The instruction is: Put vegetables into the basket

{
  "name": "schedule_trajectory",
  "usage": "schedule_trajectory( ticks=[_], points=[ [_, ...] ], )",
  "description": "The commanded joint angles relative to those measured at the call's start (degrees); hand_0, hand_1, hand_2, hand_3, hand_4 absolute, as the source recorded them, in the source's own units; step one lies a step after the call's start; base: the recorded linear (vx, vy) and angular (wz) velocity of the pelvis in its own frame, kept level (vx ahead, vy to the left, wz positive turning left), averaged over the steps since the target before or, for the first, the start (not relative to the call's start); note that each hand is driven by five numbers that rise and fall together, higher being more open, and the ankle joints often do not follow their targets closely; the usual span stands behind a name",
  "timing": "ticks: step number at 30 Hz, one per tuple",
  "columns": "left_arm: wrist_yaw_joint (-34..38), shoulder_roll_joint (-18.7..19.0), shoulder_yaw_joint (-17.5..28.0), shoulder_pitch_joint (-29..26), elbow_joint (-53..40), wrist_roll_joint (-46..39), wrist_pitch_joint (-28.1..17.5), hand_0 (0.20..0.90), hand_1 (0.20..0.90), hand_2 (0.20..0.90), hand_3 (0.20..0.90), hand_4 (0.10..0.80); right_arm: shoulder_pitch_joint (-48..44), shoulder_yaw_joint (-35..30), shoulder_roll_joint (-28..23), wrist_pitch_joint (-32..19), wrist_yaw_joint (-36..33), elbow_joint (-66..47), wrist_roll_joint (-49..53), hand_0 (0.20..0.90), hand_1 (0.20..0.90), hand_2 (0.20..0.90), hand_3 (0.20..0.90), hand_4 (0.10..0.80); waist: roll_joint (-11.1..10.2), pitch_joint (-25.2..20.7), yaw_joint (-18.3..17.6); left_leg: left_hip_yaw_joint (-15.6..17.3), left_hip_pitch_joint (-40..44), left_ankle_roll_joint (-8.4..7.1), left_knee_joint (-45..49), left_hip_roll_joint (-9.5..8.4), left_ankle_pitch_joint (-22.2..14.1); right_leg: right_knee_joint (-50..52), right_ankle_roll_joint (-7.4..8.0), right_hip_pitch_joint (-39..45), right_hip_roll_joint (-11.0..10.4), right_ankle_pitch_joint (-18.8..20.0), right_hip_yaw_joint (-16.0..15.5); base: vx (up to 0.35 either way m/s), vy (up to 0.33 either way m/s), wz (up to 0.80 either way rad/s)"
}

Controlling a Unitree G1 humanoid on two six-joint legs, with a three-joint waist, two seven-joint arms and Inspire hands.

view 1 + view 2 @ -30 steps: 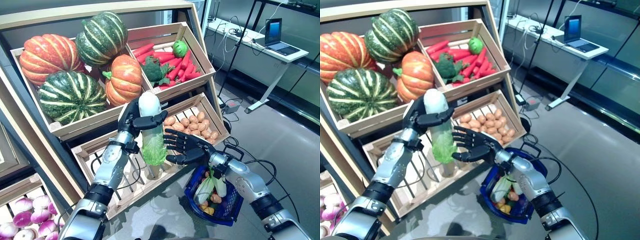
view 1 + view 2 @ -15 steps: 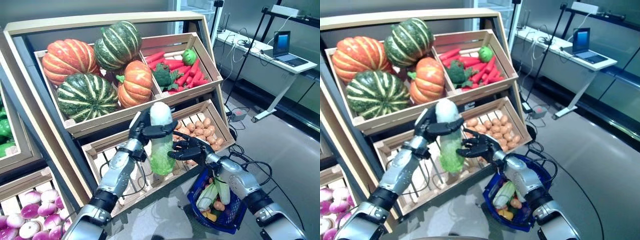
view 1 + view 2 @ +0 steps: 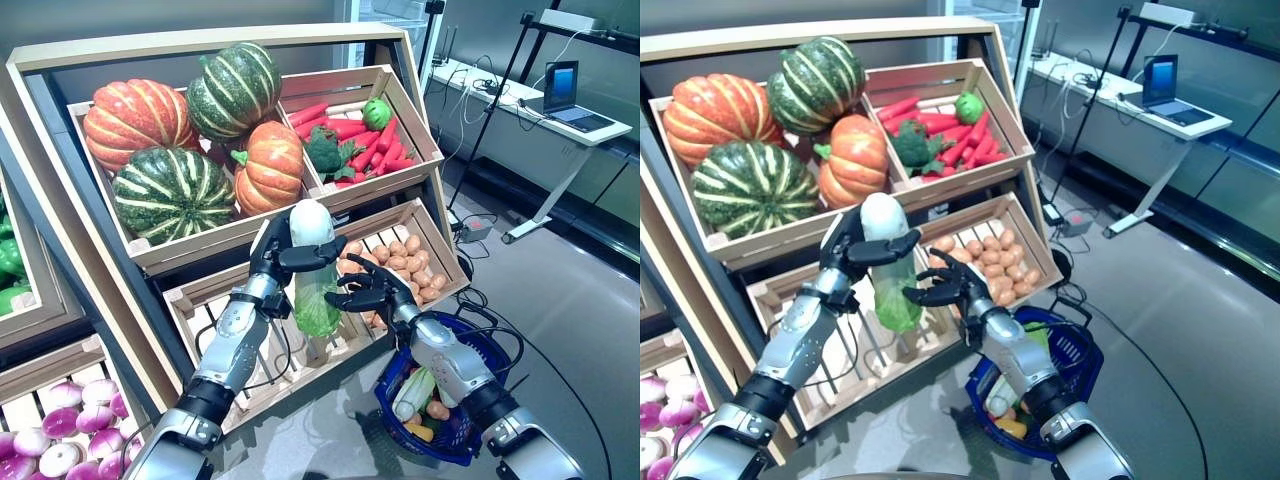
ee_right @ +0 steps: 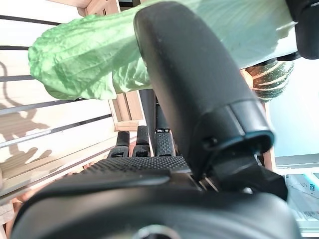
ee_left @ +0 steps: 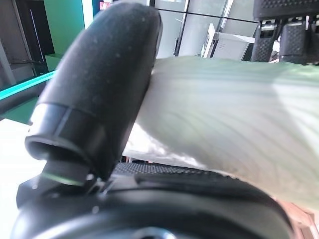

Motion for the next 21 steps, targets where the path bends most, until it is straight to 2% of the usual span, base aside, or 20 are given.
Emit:
schedule_trajectory(
  ticks=[1,10,16,21],
  points=[
    [-5.21,-7.3,-4.62,-7.49,-10.53,-4.56,-6.35,0.3,0.3,0.3,0.3,0.4,-8.26,-1.34,2.17,-5.13,-5.4,-1.12,-4.67,0.9,0.9,0.9,0.9,0.8,0.44,-2.52,0.59,-1.35,-2.2,2.0,-0.12,-2.66,-1.88,0.51,-2.41,-0.15,-1.99,1.07,2.11,0.0,0.0,0.0],
    [-4.94,-7.55,-3.31,-7.53,-10.66,-4.47,-6.23,0.3,0.3,0.3,0.3,0.4,-6.91,-0.46,1.9,-1.29,-9.62,0.22,-13.44,0.9,0.9,0.9,0.9,0.8,0.46,-2.73,0.26,-1.15,-2.08,2.03,-0.12,-2.52,-1.95,0.41,-2.37,-0.27,-2.04,1.08,2.36,0.0,0.0,0.0],
    [-4.8,-7.96,-3.18,-7.49,-10.64,-4.4,-6.44,0.3,0.3,0.3,0.3,0.4,-6.45,0.28,2.92,-0.56,-11.22,1.61,-13.69,0.9,0.9,0.9,0.9,0.8,0.6,-2.62,0.3,-1.16,-2.08,2.02,-0.12,-2.54,-1.92,0.37,-2.47,-0.22,-2.05,1.06,2.44,0.0,0.0,0.0],
    [-5.66,-7.91,-2.83,-7.38,-10.66,-4.85,-6.22,0.3,0.3,0.3,0.3,0.4,-5.8,0.89,3.56,-0.12,-9.44,2.49,-10.68,0.9,0.9,0.9,0.9,0.8,0.67,-2.64,0.54,-1.35,-2.08,1.94,-0.12,-2.54,-1.91,0.39,-2.46,-0.11,-2.13,0.98,2.2,0.0,0.0,0.0]
  ],
)
